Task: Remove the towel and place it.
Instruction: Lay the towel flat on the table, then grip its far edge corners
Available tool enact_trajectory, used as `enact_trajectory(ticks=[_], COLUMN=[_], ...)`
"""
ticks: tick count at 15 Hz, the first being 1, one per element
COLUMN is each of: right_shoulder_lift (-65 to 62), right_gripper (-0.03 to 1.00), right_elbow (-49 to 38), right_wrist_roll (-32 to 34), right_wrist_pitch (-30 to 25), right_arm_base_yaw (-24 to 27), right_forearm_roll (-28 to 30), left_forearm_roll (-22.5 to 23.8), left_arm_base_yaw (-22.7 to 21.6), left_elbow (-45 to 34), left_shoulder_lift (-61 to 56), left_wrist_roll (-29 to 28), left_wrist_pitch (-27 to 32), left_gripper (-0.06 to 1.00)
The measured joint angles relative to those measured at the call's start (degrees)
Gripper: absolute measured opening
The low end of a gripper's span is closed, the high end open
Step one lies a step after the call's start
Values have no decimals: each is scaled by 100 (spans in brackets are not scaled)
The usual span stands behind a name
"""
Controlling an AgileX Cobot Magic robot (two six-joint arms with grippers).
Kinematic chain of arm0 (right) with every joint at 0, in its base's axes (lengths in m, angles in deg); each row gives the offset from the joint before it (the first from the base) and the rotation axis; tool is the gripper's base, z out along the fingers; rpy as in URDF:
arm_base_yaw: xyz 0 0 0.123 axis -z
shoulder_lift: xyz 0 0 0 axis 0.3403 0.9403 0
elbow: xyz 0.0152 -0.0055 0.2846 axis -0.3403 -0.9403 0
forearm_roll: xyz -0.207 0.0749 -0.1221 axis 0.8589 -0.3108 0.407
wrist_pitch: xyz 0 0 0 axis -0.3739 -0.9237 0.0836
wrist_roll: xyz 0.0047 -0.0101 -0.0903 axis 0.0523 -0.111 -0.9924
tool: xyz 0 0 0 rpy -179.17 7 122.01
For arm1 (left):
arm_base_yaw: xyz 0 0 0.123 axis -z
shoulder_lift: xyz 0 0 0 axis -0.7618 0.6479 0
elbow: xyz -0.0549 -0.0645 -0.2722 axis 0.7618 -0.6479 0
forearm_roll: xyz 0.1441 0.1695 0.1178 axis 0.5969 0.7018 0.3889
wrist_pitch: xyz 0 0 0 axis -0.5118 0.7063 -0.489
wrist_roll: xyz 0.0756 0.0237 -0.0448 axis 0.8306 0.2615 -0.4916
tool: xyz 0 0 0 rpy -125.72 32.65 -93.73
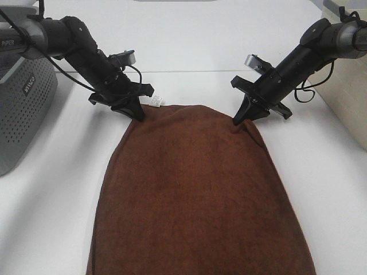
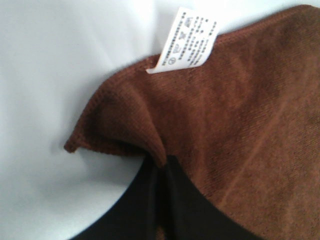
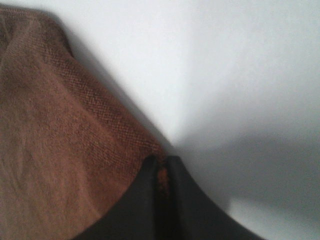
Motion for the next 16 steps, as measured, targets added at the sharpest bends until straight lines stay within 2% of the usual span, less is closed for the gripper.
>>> enact_trajectory(ticks=[3,6,9,13,16], right_shoulder_lift=[-241,-567,-619,-619,-596], right_gripper=[3,3,3,3,3], right_elbow=[-52,-52,-57,-74,-74], right_wrist_roll=[-241,-504,-814,-1558,-1908], right_wrist_pitch=[1129,2206,2853,3529,3942], right_arm_base_yaw=[-17,-17,-17,-23,-23], right_forearm_roll=[264,92,-332,-980,-1112], left_forearm_roll=[46,57,57,-69,-115], left_arm_base_yaw=[6,6,6,34,160], left_elbow=[441,871,991,991,991], left_shoulder_lift=[40,40,40,57,86], left_wrist_roll=[57,149,395,888,1329], left_wrist_pitch=[-315,-871,-1415,-2246,-2807], left_gripper=[0,0,0,0,0])
